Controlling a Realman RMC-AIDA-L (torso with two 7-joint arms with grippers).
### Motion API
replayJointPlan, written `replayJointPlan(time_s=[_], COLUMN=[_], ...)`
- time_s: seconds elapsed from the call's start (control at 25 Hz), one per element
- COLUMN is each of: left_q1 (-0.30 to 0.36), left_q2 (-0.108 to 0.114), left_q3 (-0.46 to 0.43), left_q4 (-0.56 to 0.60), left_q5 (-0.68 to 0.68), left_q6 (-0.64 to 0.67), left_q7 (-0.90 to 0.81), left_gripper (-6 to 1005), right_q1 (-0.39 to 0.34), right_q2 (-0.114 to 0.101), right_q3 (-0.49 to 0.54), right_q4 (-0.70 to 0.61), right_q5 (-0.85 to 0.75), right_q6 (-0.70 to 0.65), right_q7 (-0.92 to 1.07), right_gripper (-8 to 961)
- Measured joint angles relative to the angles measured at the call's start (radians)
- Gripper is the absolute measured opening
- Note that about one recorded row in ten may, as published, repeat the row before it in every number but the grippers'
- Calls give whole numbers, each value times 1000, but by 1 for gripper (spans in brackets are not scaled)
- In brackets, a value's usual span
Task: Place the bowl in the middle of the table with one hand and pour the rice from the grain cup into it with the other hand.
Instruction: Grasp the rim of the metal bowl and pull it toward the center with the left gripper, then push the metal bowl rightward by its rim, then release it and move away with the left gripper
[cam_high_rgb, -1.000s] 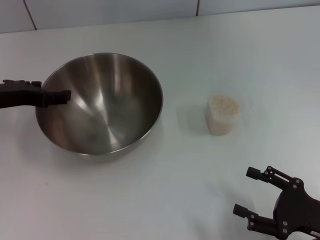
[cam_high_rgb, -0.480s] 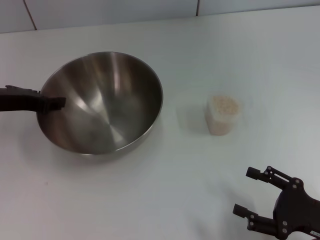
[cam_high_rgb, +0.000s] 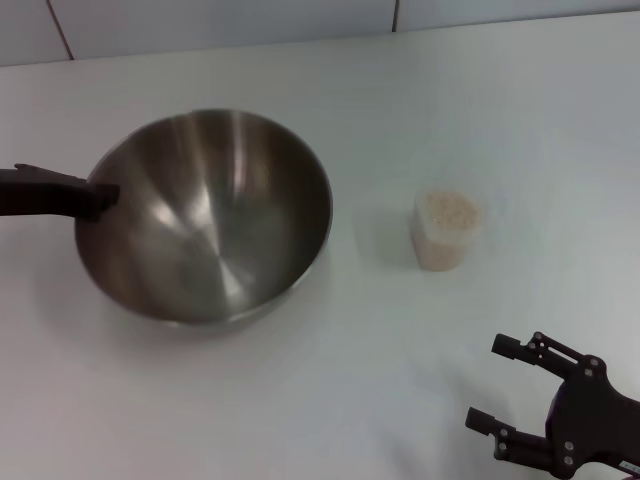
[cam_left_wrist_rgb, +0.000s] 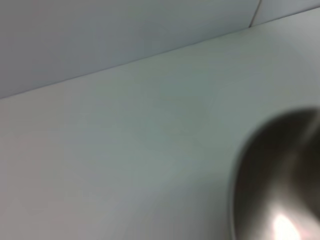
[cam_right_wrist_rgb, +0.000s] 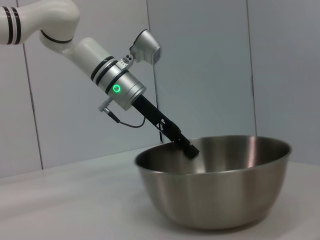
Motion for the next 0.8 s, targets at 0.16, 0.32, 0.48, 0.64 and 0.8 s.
replayJointPlan(time_s=[0.16,0.32,0.48,0.64,0.8], left_q1=[-22,-57,-105,-153,-218], left_q2=[-1,-2,3,1,-3], left_q3=[-47,-100,-157,-202,-200], left_q4=[-17,-40,-84,-135,-216], left_q5=[-4,-14,-71,-92,-90], left_q6=[21,56,98,103,75], left_q7=[-17,-5,48,93,115], left_gripper=[93,49,45,41,39], right_q1=[1,1,1,1,1], right_q2=[0,0,0,0,0], right_q3=[0,0,0,0,0], right_q4=[-1,-1,-1,-1,-2], right_q5=[0,0,0,0,0], right_q6=[0,0,0,-3,-7], right_q7=[0,0,0,0,0], right_gripper=[818,817,817,819,819])
